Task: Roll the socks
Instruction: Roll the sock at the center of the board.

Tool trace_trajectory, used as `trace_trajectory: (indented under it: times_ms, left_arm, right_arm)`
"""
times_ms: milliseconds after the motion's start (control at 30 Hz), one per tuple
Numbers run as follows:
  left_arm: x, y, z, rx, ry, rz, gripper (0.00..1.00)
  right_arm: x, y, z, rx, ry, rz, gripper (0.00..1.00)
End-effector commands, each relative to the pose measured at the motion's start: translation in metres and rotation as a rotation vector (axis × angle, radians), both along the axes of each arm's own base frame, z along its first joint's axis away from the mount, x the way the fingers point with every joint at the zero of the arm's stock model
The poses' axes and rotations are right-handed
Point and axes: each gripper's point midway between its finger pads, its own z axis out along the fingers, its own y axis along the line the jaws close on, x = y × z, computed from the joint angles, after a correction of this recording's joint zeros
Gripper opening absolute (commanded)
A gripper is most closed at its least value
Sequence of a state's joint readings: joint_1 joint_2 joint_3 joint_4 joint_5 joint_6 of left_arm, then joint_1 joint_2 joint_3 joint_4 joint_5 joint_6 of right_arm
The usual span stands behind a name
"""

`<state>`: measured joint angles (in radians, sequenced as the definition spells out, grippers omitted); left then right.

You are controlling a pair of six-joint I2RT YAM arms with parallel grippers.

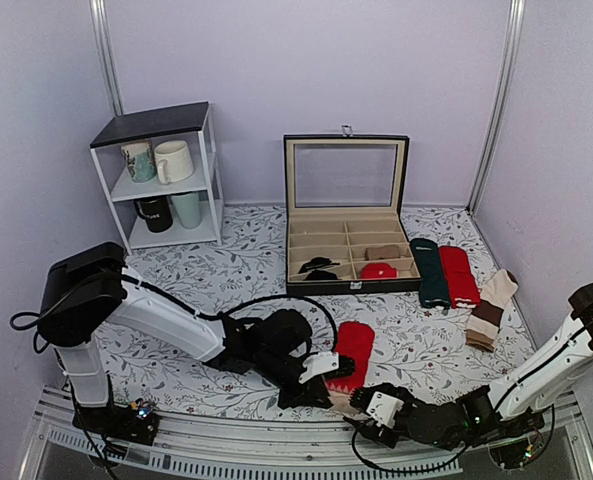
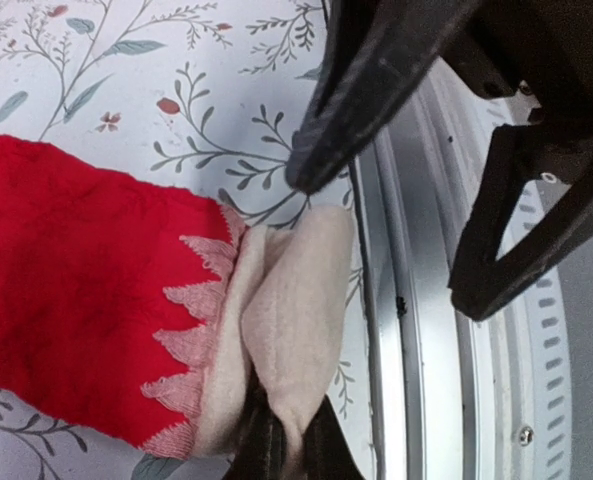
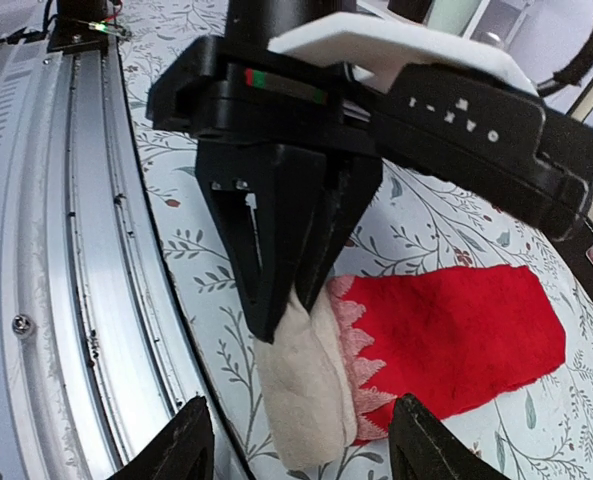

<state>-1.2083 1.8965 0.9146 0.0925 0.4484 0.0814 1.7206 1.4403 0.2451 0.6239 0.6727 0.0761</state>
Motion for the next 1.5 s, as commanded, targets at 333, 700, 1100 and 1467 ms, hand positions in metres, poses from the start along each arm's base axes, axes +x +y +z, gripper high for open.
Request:
trace_trajectory:
  times_ms: [333, 700, 1100, 1467]
  left_arm:
    - [-0.011, 0.068, -0.075, 0.319, 0.093, 0.043, 0.00]
    - [-0.009, 0.068, -0.076, 0.314, 0.096, 0.042, 0.00]
    - [-0.008, 0.070, -0.077, 0.316, 0.092, 0.052, 0.00]
    - [0.038, 0.029, 0.032, -0.126, -0.319, 0.131, 0.27]
  right_arm:
    - [0.005, 0.009, -0.013, -0.010, 0.088, 0.059, 0.60]
    - [0.002, 0.017, -0.031, -0.054, 0.130, 0.088, 0.56]
    - [0.009, 0.010, -0.050, -0.079, 0.231, 0.040, 0.19]
    - [0.008, -0.020, -0.097, -0.054, 0.569, -0.112, 0.13]
